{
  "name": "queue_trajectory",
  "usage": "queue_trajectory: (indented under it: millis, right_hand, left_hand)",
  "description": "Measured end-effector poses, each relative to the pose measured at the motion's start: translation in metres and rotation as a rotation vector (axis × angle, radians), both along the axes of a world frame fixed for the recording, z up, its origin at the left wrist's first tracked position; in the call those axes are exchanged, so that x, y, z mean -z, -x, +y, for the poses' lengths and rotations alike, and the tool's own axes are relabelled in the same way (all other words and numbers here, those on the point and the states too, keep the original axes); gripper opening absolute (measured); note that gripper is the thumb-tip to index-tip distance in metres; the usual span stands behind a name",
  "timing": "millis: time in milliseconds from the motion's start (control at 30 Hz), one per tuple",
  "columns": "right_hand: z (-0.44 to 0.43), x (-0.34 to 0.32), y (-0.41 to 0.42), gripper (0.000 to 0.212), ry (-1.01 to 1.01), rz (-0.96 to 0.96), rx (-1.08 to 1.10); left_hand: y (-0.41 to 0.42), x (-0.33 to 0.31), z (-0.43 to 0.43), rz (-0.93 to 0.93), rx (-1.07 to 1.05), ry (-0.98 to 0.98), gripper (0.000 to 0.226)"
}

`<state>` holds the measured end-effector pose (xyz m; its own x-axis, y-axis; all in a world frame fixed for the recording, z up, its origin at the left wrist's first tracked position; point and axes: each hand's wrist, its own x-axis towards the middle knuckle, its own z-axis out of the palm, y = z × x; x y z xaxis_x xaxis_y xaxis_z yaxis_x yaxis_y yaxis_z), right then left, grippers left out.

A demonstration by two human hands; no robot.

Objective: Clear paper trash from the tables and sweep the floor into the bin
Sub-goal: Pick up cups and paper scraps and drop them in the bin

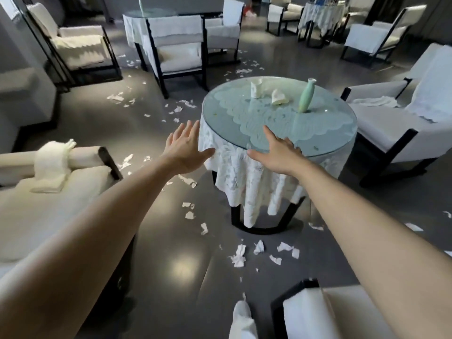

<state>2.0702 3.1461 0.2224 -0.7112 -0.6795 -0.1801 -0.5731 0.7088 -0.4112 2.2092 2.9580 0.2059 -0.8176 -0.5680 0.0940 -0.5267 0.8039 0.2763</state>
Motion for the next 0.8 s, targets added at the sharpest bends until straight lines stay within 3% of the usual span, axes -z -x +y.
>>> queue_trajectory:
  millis: [367,800]
  right_hand:
    - [-0.152,0.01,0.226,0.086,-0.001,-0.076,0.127]
    - [-0.292,0.077,0.407,0.086,0.153,-0.219,0.588]
  left_hand:
    - [0.249,0.015,-0.165,0.006,0.105,-0.146,0.083]
    - [0.521,0.064,-0.338,-0.073,0.482,-0.29,0.088]
